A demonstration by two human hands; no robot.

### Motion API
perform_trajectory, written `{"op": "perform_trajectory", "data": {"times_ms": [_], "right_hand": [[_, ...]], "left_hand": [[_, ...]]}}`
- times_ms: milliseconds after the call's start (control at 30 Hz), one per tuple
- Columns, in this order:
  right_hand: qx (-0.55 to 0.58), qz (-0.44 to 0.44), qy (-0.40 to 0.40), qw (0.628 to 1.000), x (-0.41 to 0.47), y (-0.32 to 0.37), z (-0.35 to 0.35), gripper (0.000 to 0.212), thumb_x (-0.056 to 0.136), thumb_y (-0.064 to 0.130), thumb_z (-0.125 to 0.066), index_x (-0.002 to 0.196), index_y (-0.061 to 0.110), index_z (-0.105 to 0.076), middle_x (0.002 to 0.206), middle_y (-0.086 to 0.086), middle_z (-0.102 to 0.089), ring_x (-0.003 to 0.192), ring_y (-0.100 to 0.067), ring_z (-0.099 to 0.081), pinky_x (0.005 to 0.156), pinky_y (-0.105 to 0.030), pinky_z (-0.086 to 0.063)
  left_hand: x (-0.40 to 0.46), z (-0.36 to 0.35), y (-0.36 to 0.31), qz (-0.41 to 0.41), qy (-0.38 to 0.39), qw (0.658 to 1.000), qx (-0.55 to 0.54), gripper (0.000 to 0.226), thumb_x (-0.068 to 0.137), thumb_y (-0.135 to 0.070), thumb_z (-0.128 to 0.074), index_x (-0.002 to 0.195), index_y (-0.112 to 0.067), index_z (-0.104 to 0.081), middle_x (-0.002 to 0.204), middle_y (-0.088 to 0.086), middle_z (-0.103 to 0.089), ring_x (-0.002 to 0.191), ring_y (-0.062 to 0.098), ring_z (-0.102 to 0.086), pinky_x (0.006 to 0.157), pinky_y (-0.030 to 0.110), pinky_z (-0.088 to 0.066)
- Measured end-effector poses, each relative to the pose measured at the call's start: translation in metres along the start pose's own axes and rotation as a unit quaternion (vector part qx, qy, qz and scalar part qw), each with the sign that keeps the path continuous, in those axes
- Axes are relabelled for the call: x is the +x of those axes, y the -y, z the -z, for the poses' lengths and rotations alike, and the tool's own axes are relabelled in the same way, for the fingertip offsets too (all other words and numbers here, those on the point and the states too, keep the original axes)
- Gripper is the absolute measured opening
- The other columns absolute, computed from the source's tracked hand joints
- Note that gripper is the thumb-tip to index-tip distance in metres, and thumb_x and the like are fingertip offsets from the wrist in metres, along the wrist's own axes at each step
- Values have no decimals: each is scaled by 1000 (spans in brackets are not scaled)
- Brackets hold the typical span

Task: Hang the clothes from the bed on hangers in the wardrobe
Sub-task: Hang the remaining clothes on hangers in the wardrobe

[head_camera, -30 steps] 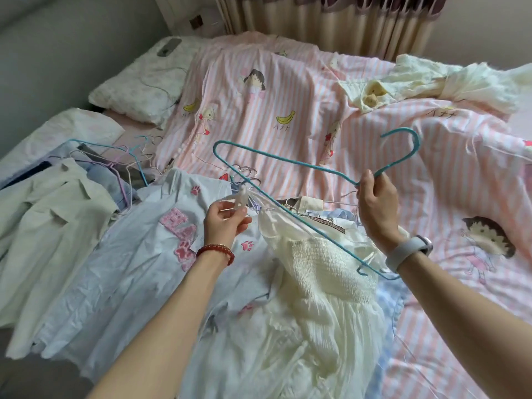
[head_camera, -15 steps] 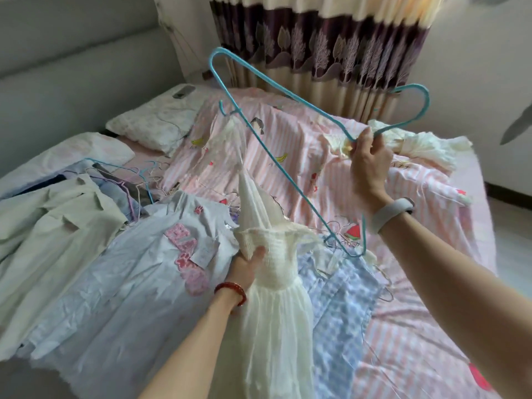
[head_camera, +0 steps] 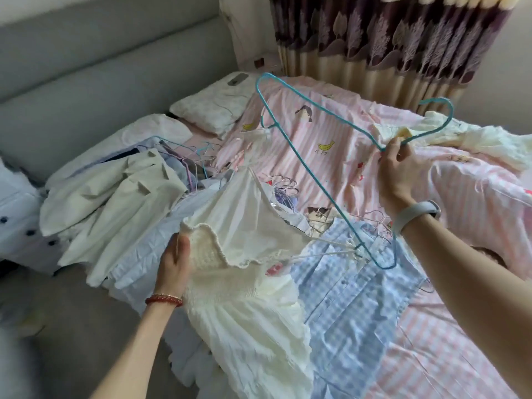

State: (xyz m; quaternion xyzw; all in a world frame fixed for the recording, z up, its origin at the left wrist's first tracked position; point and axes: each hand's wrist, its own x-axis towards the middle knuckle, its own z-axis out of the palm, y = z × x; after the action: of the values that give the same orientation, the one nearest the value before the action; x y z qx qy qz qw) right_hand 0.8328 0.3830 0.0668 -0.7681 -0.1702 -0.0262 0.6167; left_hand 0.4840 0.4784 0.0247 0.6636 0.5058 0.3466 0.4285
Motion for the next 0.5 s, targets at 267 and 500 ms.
{"op": "perform_trajectory", "data": {"times_ms": [267, 500], "right_hand": [[16, 104, 179, 978, -126, 69, -94, 41, 84, 40, -32, 67, 7, -50, 79, -25, -61, 78, -35, -55, 67, -40, -37], [103, 231, 344, 904, -300, 158, -145, 46, 85, 43, -31, 65, 4, -43, 61, -12, -47, 63, -23, -41, 59, -33, -22]], "left_hand": [[-71, 163, 32, 84, -237, 968, -23, 53, 96, -38, -40, 137, -4, -39, 140, 11, -43, 127, 23, -41, 106, 34, -33], [-189, 298, 40, 87, -428, 900, 7, 33, 97, -33, -42, 69, -17, -42, 69, 3, -36, 62, 11, -33, 58, 26, -28]]}}
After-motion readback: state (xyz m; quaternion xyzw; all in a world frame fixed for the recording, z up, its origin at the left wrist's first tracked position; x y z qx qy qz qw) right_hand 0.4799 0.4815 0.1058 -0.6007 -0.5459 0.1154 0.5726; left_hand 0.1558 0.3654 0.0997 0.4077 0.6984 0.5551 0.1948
